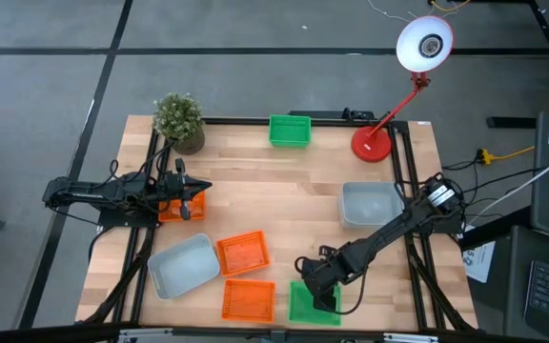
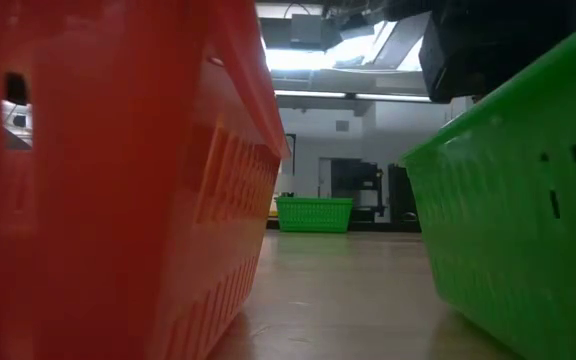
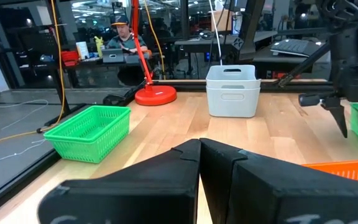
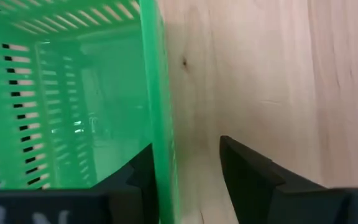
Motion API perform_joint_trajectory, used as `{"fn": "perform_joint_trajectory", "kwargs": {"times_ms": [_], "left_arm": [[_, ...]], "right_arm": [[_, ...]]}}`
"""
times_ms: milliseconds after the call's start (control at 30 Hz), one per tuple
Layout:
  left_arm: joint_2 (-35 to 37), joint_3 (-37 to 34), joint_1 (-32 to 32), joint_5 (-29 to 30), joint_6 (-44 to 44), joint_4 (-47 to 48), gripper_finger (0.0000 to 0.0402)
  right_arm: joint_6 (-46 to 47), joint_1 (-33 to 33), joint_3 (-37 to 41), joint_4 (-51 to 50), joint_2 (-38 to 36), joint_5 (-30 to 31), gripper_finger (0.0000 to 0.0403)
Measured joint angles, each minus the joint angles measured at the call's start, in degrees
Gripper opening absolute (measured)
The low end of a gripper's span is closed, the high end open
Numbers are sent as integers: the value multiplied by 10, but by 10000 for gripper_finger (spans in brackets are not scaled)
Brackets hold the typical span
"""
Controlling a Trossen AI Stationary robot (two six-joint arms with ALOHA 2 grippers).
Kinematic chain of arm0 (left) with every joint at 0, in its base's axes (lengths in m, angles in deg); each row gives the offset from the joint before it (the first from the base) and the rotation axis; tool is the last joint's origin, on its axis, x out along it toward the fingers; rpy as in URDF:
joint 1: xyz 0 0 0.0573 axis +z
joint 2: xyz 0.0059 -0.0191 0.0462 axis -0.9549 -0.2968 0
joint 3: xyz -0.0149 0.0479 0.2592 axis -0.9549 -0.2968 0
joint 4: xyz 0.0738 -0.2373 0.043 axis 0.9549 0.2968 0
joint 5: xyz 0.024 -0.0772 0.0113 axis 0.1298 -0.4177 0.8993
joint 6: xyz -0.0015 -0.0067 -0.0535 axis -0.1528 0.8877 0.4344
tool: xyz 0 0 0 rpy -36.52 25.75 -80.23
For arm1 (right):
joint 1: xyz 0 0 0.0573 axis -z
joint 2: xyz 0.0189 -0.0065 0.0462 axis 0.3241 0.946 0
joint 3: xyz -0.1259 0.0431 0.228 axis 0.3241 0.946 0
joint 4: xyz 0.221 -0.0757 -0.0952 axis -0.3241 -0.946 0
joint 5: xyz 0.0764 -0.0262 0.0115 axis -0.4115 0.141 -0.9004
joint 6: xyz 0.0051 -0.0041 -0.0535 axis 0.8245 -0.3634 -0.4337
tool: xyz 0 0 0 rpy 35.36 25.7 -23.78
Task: Stack baskets by color
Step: Stack the bottom green bin onto the other green bins
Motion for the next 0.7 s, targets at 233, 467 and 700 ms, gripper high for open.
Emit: {"fn": "perform_joint_trajectory", "kwargs": {"times_ms": [233,467,700], "left_arm": [[0,0,0,0,0,0,0],[0,0,0,0,0,0,0],[0,0,0,0,0,0,0]], "right_arm": [[-14,1,0,12,-3,-1,12],[-16,19,-20,-15,-6,-52,2],[-94,56,-164,-292,-7,-30,1]]}}
